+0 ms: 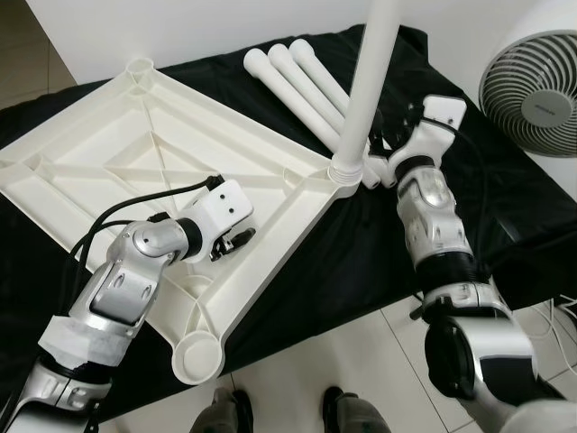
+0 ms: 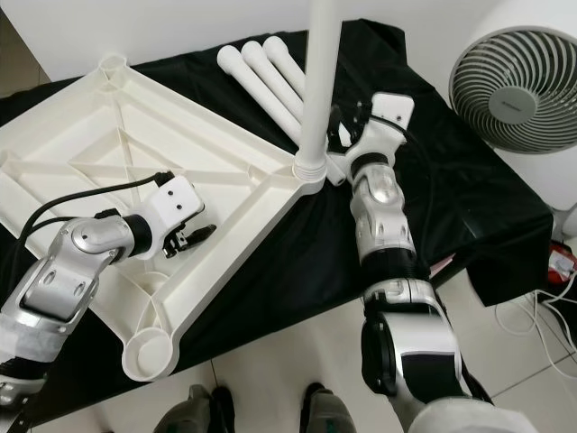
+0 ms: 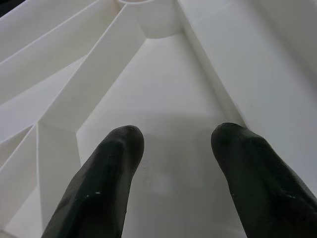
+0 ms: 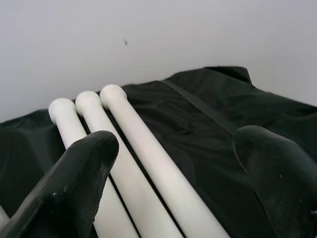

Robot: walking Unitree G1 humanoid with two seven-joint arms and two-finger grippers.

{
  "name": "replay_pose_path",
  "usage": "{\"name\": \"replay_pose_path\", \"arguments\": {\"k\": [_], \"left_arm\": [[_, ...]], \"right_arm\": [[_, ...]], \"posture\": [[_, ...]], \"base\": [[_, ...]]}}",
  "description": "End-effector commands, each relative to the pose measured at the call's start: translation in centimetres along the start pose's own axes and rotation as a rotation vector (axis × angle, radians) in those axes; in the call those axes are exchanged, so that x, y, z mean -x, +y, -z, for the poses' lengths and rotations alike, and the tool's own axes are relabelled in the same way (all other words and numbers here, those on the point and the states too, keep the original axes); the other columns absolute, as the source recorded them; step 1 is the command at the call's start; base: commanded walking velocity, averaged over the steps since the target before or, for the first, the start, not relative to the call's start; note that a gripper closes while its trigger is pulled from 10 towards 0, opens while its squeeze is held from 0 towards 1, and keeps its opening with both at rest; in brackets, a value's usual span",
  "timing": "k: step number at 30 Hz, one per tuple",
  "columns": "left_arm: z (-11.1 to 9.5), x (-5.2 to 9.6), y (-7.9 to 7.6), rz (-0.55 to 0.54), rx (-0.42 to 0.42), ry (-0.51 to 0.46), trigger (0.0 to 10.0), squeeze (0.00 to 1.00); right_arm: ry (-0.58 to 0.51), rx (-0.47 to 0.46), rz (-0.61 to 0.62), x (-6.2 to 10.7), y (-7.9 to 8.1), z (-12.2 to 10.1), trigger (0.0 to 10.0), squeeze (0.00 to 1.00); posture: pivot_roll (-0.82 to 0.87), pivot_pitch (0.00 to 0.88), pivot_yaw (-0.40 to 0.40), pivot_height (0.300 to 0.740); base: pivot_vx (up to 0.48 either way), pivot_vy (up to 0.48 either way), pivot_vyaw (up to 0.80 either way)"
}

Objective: Building children table

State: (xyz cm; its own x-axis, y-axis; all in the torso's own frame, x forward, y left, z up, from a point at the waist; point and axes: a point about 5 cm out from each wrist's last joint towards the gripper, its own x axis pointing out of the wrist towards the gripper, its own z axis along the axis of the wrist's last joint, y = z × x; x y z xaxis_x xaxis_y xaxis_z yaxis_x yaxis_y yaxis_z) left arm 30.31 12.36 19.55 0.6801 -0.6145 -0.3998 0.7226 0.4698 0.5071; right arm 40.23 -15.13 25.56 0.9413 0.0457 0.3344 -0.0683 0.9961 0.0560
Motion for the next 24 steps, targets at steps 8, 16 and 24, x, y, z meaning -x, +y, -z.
{"name": "replay_pose_path", "arguments": {"k": [8,16,24], "left_arm": [[-1.4,-0.6,-3.9,0.287,-0.013,-0.051,10.0,0.00],[-4.0,-1.6,-5.8,0.353,0.029,-0.149,10.0,0.00],[-5.1,-2.5,-5.4,0.295,0.037,-0.180,10.0,0.00]], "right_arm": [[0.041,-0.022,-0.162,-1.3,3.1,-0.1,10.0,0.00],[0.050,-0.028,-0.205,-1.7,4.6,-0.1,10.0,0.00],[0.054,-0.053,-0.210,-1.8,5.5,0.2,10.0,0.00]], "posture": [[-0.05,0.210,0.065,0.740],[-0.07,0.202,0.079,0.740],[-0.06,0.195,0.082,0.740]], "base": [[0.000,0.000,0.00],[0.000,0.000,0.00],[0.000,0.000,0.00]]}}
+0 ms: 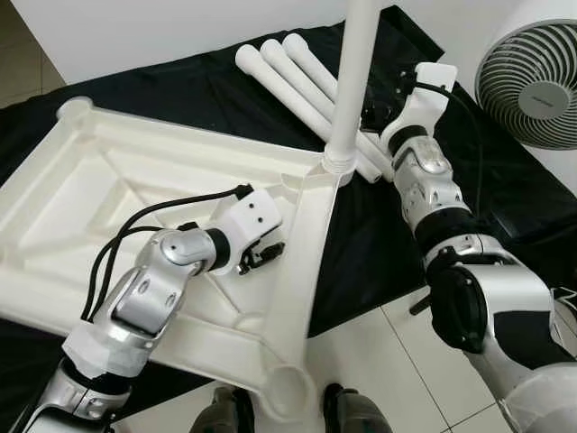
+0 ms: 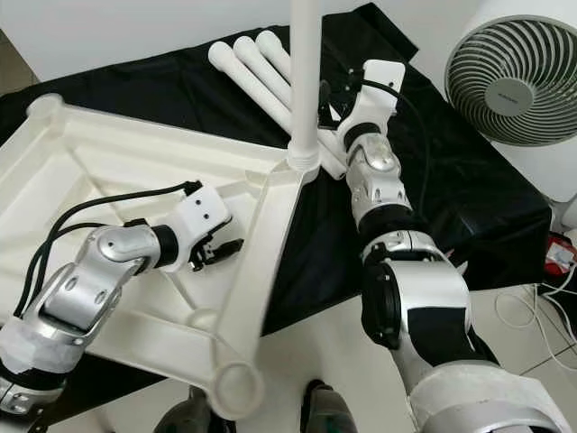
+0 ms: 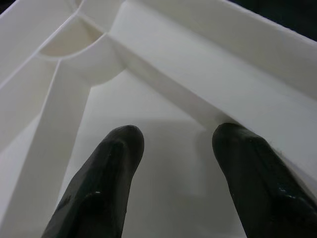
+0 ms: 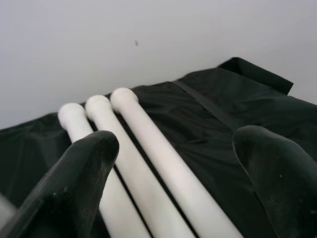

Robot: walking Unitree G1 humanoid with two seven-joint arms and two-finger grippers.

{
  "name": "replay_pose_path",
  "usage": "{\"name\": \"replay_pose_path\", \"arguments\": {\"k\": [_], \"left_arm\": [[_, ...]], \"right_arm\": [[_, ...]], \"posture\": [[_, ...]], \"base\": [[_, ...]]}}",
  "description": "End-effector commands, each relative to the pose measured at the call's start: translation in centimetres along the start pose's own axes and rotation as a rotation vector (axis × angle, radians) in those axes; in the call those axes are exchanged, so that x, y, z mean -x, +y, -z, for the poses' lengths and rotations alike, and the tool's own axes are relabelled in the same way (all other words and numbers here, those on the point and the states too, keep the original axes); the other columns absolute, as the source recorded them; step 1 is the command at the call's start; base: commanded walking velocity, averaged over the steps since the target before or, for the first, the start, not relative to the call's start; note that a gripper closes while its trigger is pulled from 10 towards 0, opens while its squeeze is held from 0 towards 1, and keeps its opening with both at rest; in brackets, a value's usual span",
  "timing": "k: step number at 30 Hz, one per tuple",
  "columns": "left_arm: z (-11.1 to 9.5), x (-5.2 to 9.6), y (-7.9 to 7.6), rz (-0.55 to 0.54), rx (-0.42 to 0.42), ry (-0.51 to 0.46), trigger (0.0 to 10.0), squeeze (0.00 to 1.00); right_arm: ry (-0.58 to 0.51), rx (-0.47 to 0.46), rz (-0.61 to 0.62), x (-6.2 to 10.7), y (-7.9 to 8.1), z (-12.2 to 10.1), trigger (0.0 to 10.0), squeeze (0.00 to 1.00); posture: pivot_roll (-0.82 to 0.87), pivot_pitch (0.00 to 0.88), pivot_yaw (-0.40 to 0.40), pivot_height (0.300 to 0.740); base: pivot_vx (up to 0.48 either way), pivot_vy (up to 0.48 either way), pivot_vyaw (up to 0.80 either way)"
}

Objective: Building children table

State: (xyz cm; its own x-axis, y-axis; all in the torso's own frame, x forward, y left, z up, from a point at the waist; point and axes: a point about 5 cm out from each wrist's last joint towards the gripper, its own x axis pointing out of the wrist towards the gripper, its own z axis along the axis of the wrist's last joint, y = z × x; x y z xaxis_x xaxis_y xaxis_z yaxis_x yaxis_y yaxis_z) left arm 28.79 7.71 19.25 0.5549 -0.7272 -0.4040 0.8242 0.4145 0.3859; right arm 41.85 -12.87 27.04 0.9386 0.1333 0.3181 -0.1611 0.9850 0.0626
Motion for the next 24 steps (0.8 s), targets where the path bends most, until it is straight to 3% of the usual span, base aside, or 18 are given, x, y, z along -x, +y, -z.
{"name": "replay_pose_path", "arguments": {"k": [1,8,11,14,16,24], "left_arm": [[-2.0,-1.1,-1.3,0.103,-0.042,-0.093,10.0,0.00],[-2.4,-0.7,1.7,-0.085,-0.012,-0.140,10.0,0.00],[-2.2,0.1,3.7,-0.173,-0.010,-0.143,10.0,0.00],[-1.9,0.3,4.0,-0.184,-0.023,-0.129,10.0,0.00],[-1.3,0.6,4.4,-0.188,-0.033,-0.101,10.0,0.00],[-0.4,0.9,4.3,-0.148,-0.045,-0.072,10.0,0.00]], "right_arm": [[0.019,-0.016,-0.111,0.1,2.9,0.9,10.0,0.00],[-0.066,-0.021,-0.012,0.9,0.3,0.8,10.0,0.00],[-0.147,0.003,0.070,2.4,-2.0,0.9,10.0,0.00],[-0.176,0.008,0.085,3.0,-2.5,0.8,10.0,0.00],[-0.244,0.009,0.120,5.0,-4.0,0.5,10.0,0.00],[-0.273,0.048,0.113,8.4,-5.1,0.2,10.0,0.00]], "posture": [[-0.06,0.195,0.077,0.740],[-0.06,0.196,0.074,0.740],[-0.07,0.198,0.072,0.740],[-0.07,0.198,0.074,0.740],[-0.07,0.197,0.077,0.740],[-0.08,0.193,0.082,0.740]], "base": [[0.000,0.000,0.00],[0.000,0.000,0.00],[0.000,0.000,0.00],[0.000,0.000,0.00],[0.000,0.000,0.00],[0.000,0.000,0.00]]}}
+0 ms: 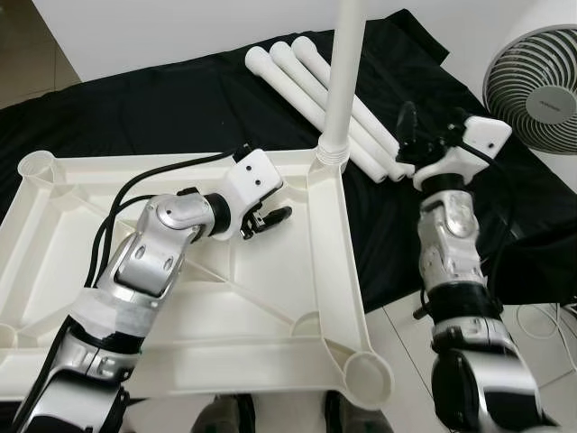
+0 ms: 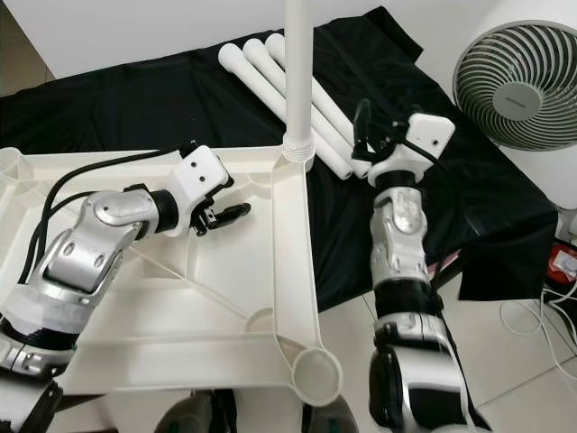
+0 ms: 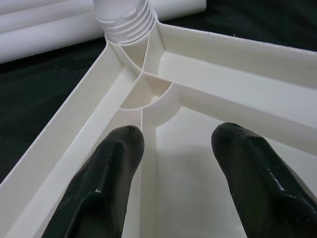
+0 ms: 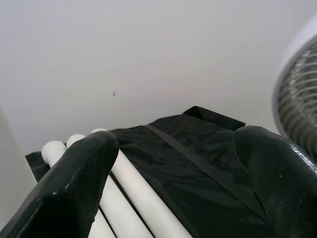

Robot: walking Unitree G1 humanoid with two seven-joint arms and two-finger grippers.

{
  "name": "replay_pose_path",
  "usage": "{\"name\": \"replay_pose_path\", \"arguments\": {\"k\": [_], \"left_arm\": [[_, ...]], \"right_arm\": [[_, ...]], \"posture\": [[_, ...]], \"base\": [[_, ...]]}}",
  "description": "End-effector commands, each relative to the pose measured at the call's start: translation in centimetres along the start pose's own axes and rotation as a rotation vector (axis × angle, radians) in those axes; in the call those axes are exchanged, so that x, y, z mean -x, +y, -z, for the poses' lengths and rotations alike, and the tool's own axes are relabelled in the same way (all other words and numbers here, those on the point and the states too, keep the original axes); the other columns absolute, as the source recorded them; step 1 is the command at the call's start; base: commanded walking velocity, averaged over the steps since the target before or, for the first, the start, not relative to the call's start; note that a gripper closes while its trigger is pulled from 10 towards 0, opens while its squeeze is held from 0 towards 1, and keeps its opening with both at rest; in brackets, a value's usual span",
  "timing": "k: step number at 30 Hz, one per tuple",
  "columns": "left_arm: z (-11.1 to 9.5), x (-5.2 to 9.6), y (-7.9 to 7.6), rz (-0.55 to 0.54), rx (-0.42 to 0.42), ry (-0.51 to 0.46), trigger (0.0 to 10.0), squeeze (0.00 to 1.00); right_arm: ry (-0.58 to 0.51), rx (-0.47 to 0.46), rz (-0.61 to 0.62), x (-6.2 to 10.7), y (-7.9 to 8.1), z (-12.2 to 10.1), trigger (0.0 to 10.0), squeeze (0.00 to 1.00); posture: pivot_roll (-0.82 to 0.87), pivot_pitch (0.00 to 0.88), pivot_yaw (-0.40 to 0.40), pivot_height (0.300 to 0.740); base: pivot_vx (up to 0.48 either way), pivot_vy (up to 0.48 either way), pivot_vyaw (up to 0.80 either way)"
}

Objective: Building children table

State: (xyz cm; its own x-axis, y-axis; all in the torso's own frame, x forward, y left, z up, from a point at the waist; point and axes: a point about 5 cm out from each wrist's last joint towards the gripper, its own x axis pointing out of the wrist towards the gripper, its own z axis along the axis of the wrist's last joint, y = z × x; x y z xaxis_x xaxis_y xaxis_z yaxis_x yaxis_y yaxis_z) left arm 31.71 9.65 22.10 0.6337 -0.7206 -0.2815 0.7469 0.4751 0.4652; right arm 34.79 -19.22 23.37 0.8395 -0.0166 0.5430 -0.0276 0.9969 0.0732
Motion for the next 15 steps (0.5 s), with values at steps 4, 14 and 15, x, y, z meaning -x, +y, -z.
{"name": "replay_pose_path", "arguments": {"k": [4,14,15], "left_arm": [[1.7,0.2,0.0,-0.036,0.007,0.056,10.0,0.00],[3.4,-0.5,-2.2,0.113,0.009,0.116,10.0,0.00],[3.9,-0.9,-2.5,0.124,0.012,0.138,10.0,0.00]], "right_arm": [[0.009,-0.010,-0.081,1.6,-0.2,-1.0,10.0,0.00],[0.069,-0.109,-0.217,3.4,1.0,-2.1,10.0,0.00],[0.090,-0.128,-0.257,3.8,1.4,-2.3,10.0,0.00]], "posture": [[-0.09,0.194,0.084,0.740],[-0.09,0.187,0.072,0.740],[-0.09,0.187,0.072,0.740]], "base": [[0.000,0.000,0.00],[0.000,0.000,0.00],[0.000,0.000,0.00]]}}
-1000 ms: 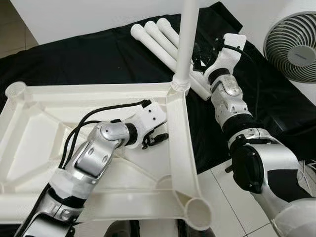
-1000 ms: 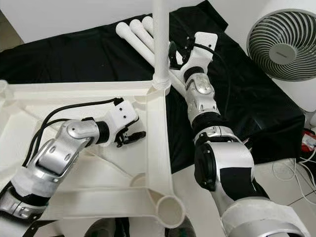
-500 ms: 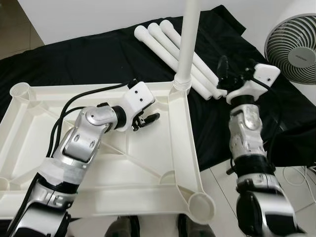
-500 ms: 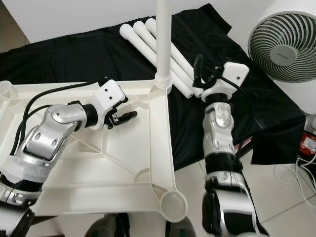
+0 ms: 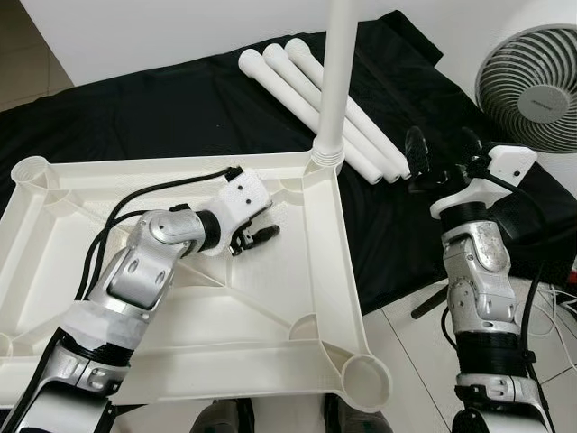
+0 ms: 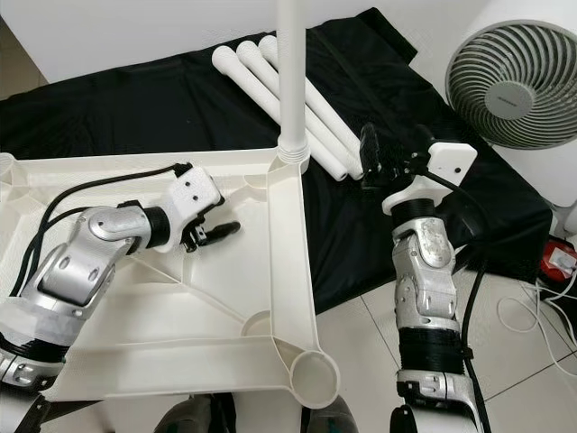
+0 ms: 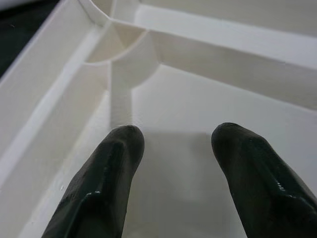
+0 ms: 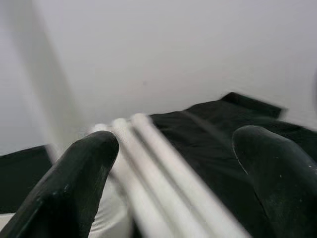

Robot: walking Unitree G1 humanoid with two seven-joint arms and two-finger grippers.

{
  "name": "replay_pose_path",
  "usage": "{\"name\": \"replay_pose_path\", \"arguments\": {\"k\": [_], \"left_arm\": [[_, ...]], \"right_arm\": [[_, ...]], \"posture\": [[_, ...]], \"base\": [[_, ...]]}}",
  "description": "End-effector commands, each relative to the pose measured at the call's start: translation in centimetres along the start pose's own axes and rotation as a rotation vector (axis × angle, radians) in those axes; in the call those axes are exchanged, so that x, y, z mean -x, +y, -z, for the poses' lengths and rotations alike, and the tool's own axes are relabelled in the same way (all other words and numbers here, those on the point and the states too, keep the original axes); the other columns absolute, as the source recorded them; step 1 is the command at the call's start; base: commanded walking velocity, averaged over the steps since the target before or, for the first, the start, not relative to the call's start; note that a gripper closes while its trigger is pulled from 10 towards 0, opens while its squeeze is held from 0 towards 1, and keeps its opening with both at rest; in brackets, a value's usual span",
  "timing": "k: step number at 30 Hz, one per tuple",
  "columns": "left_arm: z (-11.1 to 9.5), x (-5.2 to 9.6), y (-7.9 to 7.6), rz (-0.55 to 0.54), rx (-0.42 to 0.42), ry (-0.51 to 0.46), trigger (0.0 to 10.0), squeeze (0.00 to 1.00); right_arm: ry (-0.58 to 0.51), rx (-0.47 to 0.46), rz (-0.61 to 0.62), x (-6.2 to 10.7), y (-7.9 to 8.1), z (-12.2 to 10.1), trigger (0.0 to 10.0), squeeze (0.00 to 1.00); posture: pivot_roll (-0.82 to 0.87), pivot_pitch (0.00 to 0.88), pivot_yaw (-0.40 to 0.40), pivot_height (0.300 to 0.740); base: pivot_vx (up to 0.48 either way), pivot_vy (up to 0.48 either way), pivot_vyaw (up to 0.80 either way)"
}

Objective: Building children table

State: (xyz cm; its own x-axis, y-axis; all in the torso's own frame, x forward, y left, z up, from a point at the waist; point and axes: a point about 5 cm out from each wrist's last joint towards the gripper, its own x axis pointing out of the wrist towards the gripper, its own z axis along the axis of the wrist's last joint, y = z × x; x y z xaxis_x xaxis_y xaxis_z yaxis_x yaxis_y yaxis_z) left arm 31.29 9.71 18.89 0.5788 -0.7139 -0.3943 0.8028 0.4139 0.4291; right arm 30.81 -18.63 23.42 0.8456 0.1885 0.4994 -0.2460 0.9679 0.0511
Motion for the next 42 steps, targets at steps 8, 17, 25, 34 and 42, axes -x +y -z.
{"name": "replay_pose_path", "arguments": {"k": [8,17,25,34,42], "left_arm": [[2.7,-2.4,0.1,-0.050,0.081,0.102,10.0,0.00],[4.5,-3.3,3.9,-0.317,0.117,0.193,10.0,0.00],[5.5,-2.2,7.2,-0.476,0.110,0.243,10.0,0.00],[5.0,-0.6,10.7,-0.688,0.143,0.223,10.0,0.00],[1.1,-0.6,12.3,-0.747,0.357,-0.109,10.0,0.00]], "right_arm": [[0.113,-0.094,-0.204,2.2,2.4,0.2,10.0,0.00],[0.153,-0.143,-0.215,2.7,3.7,0.3,10.0,0.00],[0.186,-0.176,-0.244,3.2,4.9,0.5,10.0,0.00],[0.199,-0.175,-0.245,3.2,5.3,0.6,10.0,0.00],[0.207,-0.178,-0.243,3.4,5.7,0.7,10.0,0.00]], "posture": [[-0.10,0.186,0.063,0.740],[-0.12,0.174,0.060,0.740],[-0.12,0.179,0.064,0.740],[-0.13,0.179,0.068,0.740],[-0.13,0.180,0.074,0.740]], "base": [[0.000,0.000,0.00],[0.000,0.000,0.00],[0.000,0.000,0.00],[0.000,0.000,0.00],[0.000,0.000,0.00]]}}
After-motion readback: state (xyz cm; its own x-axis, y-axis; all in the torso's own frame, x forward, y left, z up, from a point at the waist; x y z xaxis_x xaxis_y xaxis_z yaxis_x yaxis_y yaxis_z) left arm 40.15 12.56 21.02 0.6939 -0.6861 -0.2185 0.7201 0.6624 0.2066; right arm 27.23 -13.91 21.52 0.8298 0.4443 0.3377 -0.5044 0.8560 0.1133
